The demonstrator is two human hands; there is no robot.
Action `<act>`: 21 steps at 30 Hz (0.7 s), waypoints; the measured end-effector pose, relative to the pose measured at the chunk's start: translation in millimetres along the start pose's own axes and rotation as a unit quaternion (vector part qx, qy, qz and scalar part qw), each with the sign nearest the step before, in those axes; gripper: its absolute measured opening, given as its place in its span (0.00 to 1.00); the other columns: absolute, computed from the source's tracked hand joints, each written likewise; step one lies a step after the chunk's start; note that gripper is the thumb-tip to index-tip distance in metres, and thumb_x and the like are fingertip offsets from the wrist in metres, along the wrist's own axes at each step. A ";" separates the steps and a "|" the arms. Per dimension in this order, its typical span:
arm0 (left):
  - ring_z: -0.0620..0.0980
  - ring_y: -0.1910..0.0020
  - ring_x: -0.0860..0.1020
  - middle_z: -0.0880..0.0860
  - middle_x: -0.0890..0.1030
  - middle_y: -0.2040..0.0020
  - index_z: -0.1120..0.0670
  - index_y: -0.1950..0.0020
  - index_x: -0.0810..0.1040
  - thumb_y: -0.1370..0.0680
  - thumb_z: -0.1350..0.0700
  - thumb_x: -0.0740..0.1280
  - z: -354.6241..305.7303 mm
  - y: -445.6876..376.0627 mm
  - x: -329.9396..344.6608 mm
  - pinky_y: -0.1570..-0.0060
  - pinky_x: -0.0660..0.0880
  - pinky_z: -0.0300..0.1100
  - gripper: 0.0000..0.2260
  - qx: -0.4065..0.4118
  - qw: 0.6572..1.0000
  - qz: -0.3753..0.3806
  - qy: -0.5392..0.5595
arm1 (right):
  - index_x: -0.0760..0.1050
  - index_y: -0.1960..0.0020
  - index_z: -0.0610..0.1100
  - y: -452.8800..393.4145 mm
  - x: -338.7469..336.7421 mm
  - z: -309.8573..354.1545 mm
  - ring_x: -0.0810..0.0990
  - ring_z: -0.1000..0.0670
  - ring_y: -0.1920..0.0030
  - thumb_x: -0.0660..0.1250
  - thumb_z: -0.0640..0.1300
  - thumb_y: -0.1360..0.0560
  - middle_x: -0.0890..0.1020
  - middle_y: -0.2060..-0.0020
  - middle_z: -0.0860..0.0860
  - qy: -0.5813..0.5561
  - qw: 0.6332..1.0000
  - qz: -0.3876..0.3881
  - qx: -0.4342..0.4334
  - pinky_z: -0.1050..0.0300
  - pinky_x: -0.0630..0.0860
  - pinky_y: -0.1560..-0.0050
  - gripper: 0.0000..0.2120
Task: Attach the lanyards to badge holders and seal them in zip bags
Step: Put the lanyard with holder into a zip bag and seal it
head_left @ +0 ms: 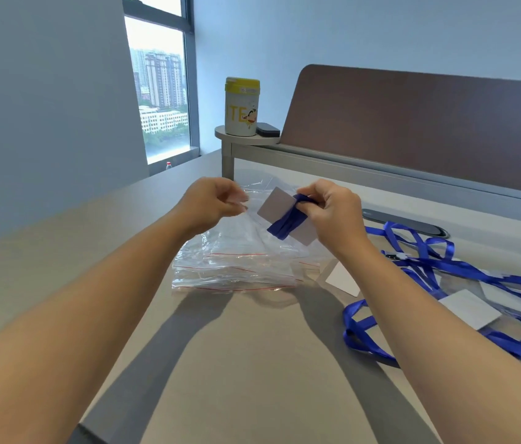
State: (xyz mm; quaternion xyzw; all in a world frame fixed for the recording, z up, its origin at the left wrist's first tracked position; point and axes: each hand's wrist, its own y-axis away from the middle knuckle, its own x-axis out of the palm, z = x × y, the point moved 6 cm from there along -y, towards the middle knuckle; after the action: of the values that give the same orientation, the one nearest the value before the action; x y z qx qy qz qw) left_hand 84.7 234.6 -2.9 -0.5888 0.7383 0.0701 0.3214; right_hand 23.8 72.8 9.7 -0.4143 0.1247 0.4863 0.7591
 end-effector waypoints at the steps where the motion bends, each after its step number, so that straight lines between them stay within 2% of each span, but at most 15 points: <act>1: 0.49 0.57 0.77 0.56 0.79 0.52 0.64 0.46 0.79 0.26 0.65 0.66 -2.0 -1.3 -2.5 0.51 0.74 0.37 0.10 0.001 1.000 -0.020 0.017 | 0.78 0.46 0.37 0.1 -1.6 1.4 0.73 0.51 0.54 0.62 0.33 0.25 0.82 0.48 0.42 -0.008 1.000 0.004 0.000 0.60 0.70 0.51 0.10; 2: 0.47 0.60 0.77 0.55 0.79 0.55 0.65 0.47 0.79 0.26 0.64 0.66 -3.7 -3.1 -4.2 0.53 0.74 0.35 0.09 -0.004 0.998 -0.035 0.049 | 0.78 0.45 0.37 0.1 -2.4 3.7 0.74 0.51 0.54 0.62 0.33 0.25 0.82 0.48 0.42 -0.014 1.000 0.011 -0.002 0.60 0.71 0.50 0.11; 4: 0.45 0.63 0.77 0.54 0.79 0.59 0.64 0.48 0.78 0.24 0.62 0.64 -8.3 -6.9 -5.3 0.54 0.75 0.37 0.08 -0.025 0.992 -0.041 0.120 | 0.78 0.44 0.37 -1.1 -2.1 9.8 0.74 0.50 0.52 0.61 0.35 0.24 0.81 0.46 0.42 -0.016 0.999 0.032 -0.011 0.61 0.71 0.50 0.11; 6: 0.46 0.63 0.78 0.54 0.78 0.59 0.61 0.53 0.76 0.22 0.60 0.61 -15.2 -10.3 -5.2 0.57 0.75 0.37 0.06 -0.040 0.988 -0.035 0.145 | 0.78 0.44 0.37 -2.8 -1.4 16.3 0.73 0.51 0.52 0.58 0.38 0.22 0.81 0.47 0.43 -0.013 0.998 0.053 -0.013 0.60 0.70 0.51 0.12; 8: 0.47 0.64 0.78 0.55 0.78 0.57 0.57 0.58 0.74 0.21 0.60 0.60 -22.7 -13.5 -7.3 0.59 0.75 0.37 0.07 -0.044 0.987 -0.037 0.149 | 0.79 0.51 0.36 -4.9 -2.8 23.1 0.73 0.50 0.57 0.56 0.43 0.21 0.82 0.53 0.41 -0.024 0.997 0.077 -0.011 0.60 0.69 0.57 0.15; 10: 0.47 0.65 0.79 0.55 0.79 0.56 0.55 0.58 0.74 0.21 0.59 0.60 -28.7 -15.4 -9.8 0.59 0.75 0.37 0.06 -0.046 0.986 -0.043 0.157 | 0.79 0.56 0.37 -5.2 -4.8 30.0 0.73 0.48 0.60 0.57 0.48 0.22 0.80 0.60 0.43 -0.032 0.993 0.110 -0.011 0.61 0.67 0.62 0.17; 12: 0.47 0.65 0.79 0.56 0.79 0.55 0.58 0.53 0.74 0.21 0.59 0.60 -34.7 -15.2 -10.9 0.60 0.75 0.38 0.05 -0.049 0.984 -0.047 0.163 | 0.80 0.47 0.40 -5.5 -5.8 34.8 0.74 0.50 0.56 0.60 0.48 0.23 0.81 0.54 0.45 0.026 0.990 0.136 -0.030 0.61 0.68 0.58 0.14; 14: 0.47 0.65 0.79 0.56 0.79 0.55 0.58 0.54 0.74 0.21 0.59 0.59 -41.5 -14.6 -11.2 0.61 0.75 0.37 0.05 -0.044 0.983 -0.048 0.171 | 0.79 0.43 0.42 -8.4 -11.9 36.2 0.74 0.49 0.52 0.61 0.46 0.23 0.81 0.48 0.44 0.091 0.989 0.105 -0.046 0.58 0.68 0.52 0.13; 16: 0.47 0.63 0.79 0.55 0.79 0.55 0.57 0.56 0.74 0.21 0.59 0.59 -48.8 -12.3 -12.9 0.62 0.75 0.34 0.07 -0.033 0.983 -0.053 0.175 | 0.80 0.44 0.43 -10.5 -22.9 37.0 0.74 0.46 0.46 0.61 0.44 0.23 0.79 0.46 0.44 0.100 0.993 0.047 -0.037 0.55 0.70 0.46 0.12; 18: 0.49 0.59 0.77 0.54 0.78 0.55 0.60 0.51 0.75 0.21 0.58 0.59 -52.8 -10.3 -16.4 0.59 0.74 0.35 0.07 -0.028 0.980 -0.066 0.183 | 0.80 0.46 0.42 -11.5 -31.6 36.0 0.74 0.44 0.44 0.62 0.44 0.23 0.80 0.47 0.44 0.087 0.996 0.011 -0.019 0.49 0.71 0.40 0.12; 20: 0.49 0.58 0.75 0.52 0.77 0.59 0.61 0.49 0.77 0.22 0.58 0.60 -54.7 -8.5 -18.9 0.56 0.73 0.36 0.09 -0.030 0.975 -0.074 0.209 | 0.80 0.49 0.41 -10.0 -36.1 36.7 0.76 0.46 0.51 0.62 0.43 0.23 0.83 0.52 0.44 0.062 0.998 -0.001 -0.015 0.46 0.71 0.40 0.10; 21: 0.48 0.60 0.75 0.51 0.77 0.61 0.61 0.52 0.78 0.22 0.59 0.61 -55.6 -7.7 -19.7 0.55 0.73 0.36 0.08 -0.031 0.970 -0.073 0.232 | 0.79 0.50 0.40 -8.3 -37.8 39.0 0.76 0.48 0.57 0.62 0.43 0.23 0.84 0.55 0.43 0.049 0.999 -0.006 -0.019 0.47 0.71 0.41 0.09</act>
State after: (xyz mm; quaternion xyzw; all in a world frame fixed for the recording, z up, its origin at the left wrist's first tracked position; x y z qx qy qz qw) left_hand 71.9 221.8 53.8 -0.6511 0.7450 -0.0691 0.1274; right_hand 3.7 76.5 60.6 -0.4531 0.1497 0.4630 0.7470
